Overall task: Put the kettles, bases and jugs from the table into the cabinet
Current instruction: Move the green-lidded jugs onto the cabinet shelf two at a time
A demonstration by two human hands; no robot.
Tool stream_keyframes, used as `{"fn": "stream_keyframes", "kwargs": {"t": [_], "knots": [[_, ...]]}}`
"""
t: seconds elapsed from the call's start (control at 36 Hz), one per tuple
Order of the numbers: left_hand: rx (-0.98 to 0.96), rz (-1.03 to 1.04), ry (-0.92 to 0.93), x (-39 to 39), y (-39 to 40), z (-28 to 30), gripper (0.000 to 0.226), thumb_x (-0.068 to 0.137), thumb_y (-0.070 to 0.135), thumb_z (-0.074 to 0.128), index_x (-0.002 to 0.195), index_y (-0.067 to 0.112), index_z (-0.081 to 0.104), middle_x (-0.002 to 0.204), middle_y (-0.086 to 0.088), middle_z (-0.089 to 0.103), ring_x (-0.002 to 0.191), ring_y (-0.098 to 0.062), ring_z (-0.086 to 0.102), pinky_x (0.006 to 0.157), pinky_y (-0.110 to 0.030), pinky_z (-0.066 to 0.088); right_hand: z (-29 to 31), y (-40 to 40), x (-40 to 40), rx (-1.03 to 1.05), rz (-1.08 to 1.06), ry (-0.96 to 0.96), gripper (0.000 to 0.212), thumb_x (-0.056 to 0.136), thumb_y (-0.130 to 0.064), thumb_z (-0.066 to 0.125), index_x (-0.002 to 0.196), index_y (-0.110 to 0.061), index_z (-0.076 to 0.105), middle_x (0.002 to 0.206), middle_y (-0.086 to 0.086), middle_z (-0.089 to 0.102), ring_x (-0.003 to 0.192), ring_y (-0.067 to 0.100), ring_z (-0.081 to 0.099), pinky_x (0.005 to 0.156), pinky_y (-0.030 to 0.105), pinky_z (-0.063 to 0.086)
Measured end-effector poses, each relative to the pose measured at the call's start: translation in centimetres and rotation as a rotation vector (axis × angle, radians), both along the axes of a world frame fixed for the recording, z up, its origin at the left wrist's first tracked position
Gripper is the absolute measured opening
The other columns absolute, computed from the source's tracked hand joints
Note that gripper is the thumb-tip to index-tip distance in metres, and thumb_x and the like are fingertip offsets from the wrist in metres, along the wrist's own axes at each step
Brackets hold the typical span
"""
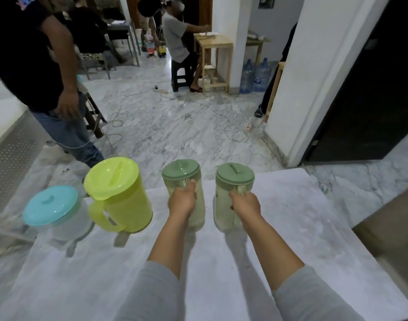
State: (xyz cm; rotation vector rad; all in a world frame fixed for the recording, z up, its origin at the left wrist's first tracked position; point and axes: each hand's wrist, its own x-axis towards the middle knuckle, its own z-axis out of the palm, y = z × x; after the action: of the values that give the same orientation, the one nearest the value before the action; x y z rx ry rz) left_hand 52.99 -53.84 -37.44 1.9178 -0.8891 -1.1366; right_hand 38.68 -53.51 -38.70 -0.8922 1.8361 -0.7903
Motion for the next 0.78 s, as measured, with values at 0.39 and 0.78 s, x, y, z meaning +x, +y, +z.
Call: {"fn": "stream_keyframes", "kwargs": {"t": [0.39, 0.78], "knots": [[-0.179, -0.328, 0.05, 0.4, 7.4, 5.7, 0.042, 0.095, 0.042, 0.045, 0.06, 0.017, 0.048, 0.067, 0.0, 0.057, 0.084, -0.027, 0.057, 0.077, -0.03, 0.038, 4.5, 12.2, 0.6, -0.109, -0.388, 0.022, 0.043, 0.085, -0.033, 0.053, 0.115, -0.002, 0.059, 0.115, 0.021, 0.065, 0.106, 0.037, 0.062, 0.089, 0.041, 0.048], [-0.199, -0.801, 0.164, -9.0, 19.6, 7.5, 0.038, 0.095, 0.043, 0.045, 0.066, 0.018, 0.049, 0.074, -0.002, 0.059, 0.084, -0.025, 0.058, 0.073, -0.029, 0.038, 6.3, 29.9, -6.0, -0.192, -0.864, 0.11, 0.034, 0.081, -0.031, 0.055, 0.101, -0.006, 0.062, 0.113, 0.022, 0.065, 0.102, 0.041, 0.063, 0.092, 0.049, 0.05]]}}
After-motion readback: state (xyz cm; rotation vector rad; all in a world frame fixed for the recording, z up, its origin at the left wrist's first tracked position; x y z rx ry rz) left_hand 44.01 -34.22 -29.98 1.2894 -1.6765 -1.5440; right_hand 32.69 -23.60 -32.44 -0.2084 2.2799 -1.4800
